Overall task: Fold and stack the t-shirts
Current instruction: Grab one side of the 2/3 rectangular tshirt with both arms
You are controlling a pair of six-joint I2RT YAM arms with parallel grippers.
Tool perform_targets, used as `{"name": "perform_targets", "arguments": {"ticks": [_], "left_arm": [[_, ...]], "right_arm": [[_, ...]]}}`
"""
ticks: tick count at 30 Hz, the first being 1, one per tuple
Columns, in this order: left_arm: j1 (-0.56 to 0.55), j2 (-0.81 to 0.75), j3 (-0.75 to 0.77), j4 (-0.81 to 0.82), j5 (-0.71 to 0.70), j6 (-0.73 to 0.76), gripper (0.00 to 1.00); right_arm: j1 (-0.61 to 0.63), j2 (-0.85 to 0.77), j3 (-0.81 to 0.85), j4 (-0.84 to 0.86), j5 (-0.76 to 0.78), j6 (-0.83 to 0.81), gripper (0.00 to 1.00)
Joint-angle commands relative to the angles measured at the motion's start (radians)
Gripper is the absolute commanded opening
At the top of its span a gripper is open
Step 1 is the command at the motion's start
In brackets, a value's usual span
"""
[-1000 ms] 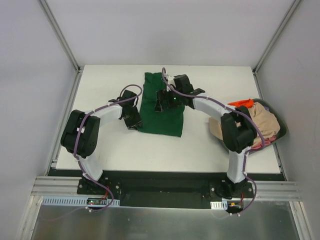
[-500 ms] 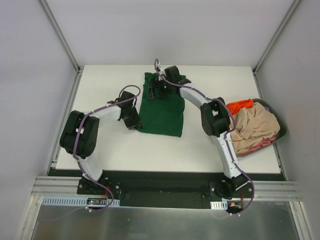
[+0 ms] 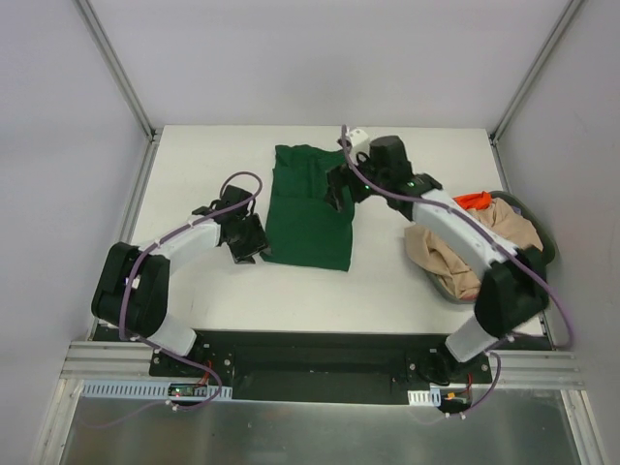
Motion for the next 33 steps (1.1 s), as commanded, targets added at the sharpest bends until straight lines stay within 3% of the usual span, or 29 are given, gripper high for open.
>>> {"name": "perform_targets", "arguments": {"ticks": [1,7,11,14,23,26,33], "left_arm": [[0.004,-0.071,-0.032,-0.028,-0.001,-0.001,0.52],[0.004,-0.004,0.012,-0.023,-0.029,0.001,0.52],[0.006,0.07,0.055,-0.02,-0.02,0.002,0.49],[0.007,0.108,0.075,-0.019,-0.011,-0.005,0.42],[0.024,0.194,0.108,-0.016,0.008,0.007,0.18],[0.033,0.205,0.102,-0.017,0.012,0.012,0.0],[0.053,0.196,0.071,-0.016,0.025,0.009,0.0]], "right_arm": [[0.032,-0.22,-0.293,0.044,0.024,-0.106,0.96],[0.167,-0.354,-0.55,0.079,0.122,-0.15,0.96],[0.227,-0.294,-0.556,0.061,0.121,-0.204,0.97],[0.248,-0.22,-0.512,0.023,0.147,-0.216,0.99],[0.266,-0.058,-0.42,0.0,0.207,-0.261,0.87],[0.271,-0.024,-0.409,-0.014,0.218,-0.259,0.82],[0.306,0.025,-0.415,-0.042,0.257,-0.221,0.66]]}}
